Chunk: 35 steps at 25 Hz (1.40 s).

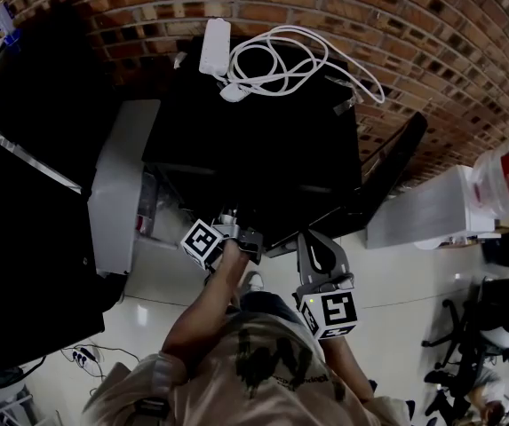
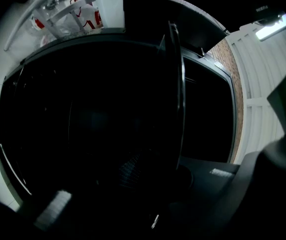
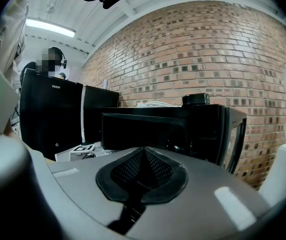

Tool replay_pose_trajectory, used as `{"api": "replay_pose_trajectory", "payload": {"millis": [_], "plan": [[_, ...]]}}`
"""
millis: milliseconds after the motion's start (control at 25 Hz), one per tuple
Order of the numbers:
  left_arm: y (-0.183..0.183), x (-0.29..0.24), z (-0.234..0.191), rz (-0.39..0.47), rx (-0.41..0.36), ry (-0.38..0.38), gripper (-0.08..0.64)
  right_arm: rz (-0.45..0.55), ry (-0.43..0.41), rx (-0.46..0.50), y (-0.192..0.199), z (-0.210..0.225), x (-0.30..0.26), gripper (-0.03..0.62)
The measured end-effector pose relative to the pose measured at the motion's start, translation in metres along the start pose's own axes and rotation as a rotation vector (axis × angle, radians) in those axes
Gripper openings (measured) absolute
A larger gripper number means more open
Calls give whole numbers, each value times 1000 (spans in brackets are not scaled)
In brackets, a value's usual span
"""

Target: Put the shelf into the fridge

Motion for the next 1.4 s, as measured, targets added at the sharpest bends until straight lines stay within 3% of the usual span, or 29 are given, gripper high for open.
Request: {"api": "replay_pose_trajectory", "payload": {"millis": [160,320,520,800,1000,1120,1240,1400], "plan": [[-3,-14,-2,9,8,-5,17,-3,-5,0,0,1,-7,0],[-11,-23,-9,-5,-66,-39,17,-6,-6,0,0,3,-13,0],[-9,-35,-7,5,-21,-23,17,-3,-4,-5,-2,4,-20,0],[-13,-45,-12,-2,-61,-34,18,1,-13,-7,-4,3,-25,0],[-15,-47,-12,-9,-99,-24,17,1,-10,-5,-3,3,-26,0],[-12,-48,-10,1,-66,25,12,-1,-11,-7,-3,2,-25,0],[-9,-49,-9,6,-9,63,64,-3,-13,-9,-2,0,-24,0],[-9,-43,-11,4,-9,54,121,-5,-14,-13,-2,-1,-23,0]]}}
Point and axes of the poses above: the fingertips, and each gripper's own axes: x backward along the fingers, z to its right, y out of its underside, the point moved 9 cm from there along x, backward along the fingers, and after that the axes turned 5 degrees about y, right-handed, at the moved point
